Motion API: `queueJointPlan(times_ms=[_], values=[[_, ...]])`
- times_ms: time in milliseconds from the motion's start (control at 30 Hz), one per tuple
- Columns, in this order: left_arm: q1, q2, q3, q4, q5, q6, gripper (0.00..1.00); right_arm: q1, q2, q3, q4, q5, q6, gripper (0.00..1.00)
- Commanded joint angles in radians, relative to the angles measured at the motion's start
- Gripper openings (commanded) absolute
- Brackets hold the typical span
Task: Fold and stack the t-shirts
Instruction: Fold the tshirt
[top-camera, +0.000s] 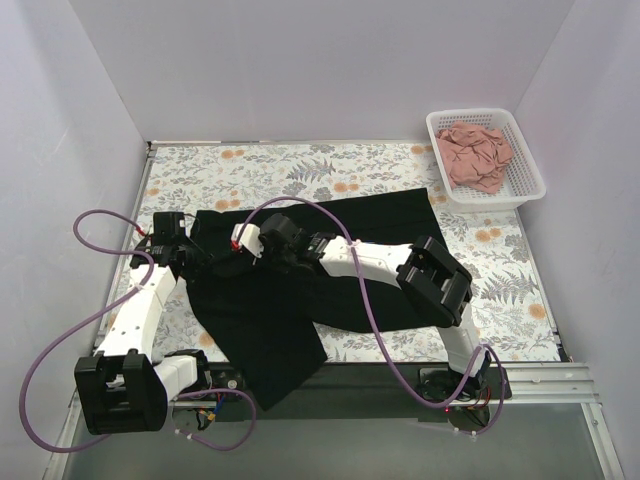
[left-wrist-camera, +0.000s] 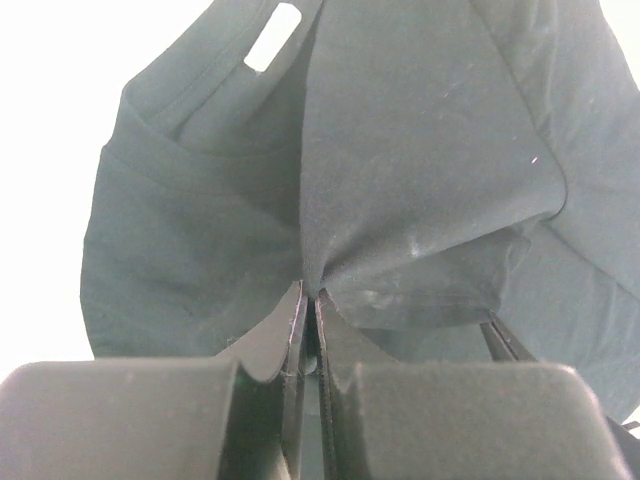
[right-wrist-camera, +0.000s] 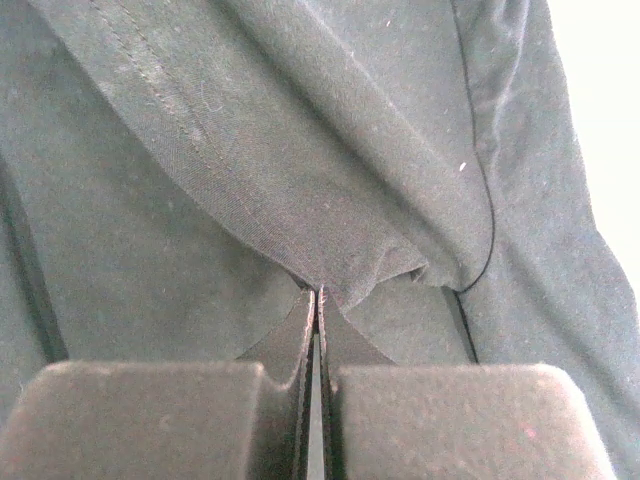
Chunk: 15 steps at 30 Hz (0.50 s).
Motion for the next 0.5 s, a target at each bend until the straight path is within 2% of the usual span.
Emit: queueJointPlan(times_ms=[0,467], values=[[0.005,-0.038,0.034,-0.070,0.032,-0.002,0.00,-0.003,-0.049,0.000,-0.056,-0.004,-0.030,0.01],[0.005,-0.114,-0.047,-0.113,0.106,-0.041,0.00,-0.007,-0.081,-0.074,-0.062,-0.013,-0.047,0.01]])
